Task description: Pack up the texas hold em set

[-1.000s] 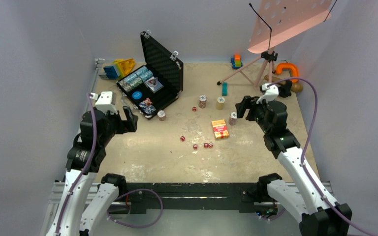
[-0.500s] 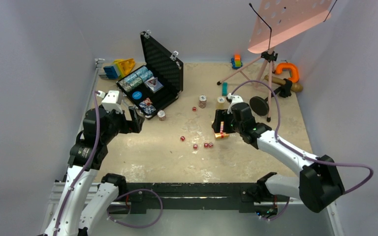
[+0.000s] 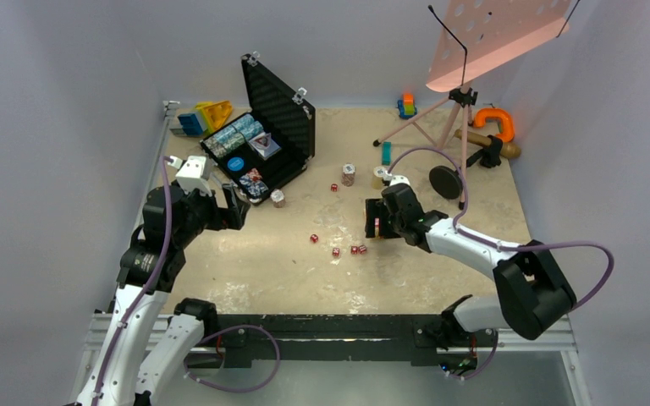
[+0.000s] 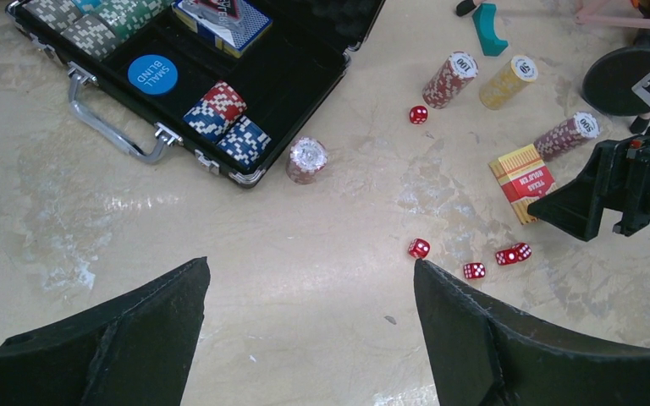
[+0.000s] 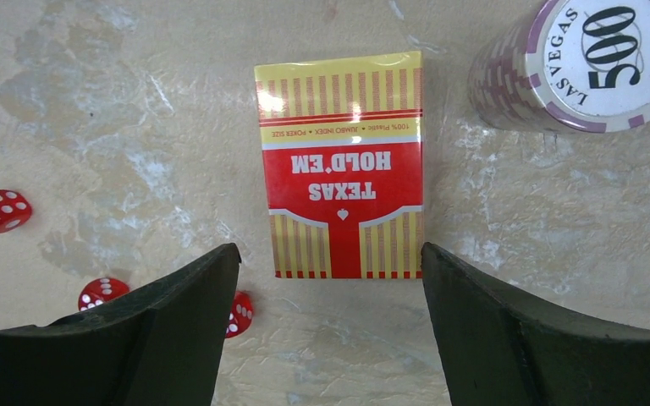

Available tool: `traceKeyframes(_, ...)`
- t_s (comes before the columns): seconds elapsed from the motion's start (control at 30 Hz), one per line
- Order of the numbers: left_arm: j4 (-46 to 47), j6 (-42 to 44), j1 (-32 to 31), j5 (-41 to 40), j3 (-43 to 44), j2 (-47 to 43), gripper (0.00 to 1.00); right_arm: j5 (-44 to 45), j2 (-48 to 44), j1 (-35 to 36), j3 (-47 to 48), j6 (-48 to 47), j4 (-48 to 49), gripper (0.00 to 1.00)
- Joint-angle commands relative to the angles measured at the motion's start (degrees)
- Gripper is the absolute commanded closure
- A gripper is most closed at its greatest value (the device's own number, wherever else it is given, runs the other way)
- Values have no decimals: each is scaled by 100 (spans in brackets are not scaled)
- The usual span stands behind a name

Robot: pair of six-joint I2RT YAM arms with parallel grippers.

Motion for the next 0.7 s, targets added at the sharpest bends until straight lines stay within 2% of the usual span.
traceKeyframes(0.0, 247, 59, -16, 141, -46, -14, 6, 443, 197, 62, 202, 134, -89, 18)
traceKeyframes(0.3, 247, 51, -16, 155, -54, -49, 6, 819, 516, 139, 464, 263, -316, 18)
traceKeyframes(0.67, 260, 42, -16, 175, -65, -58, 6, 828, 840, 207, 630, 257, -274, 20)
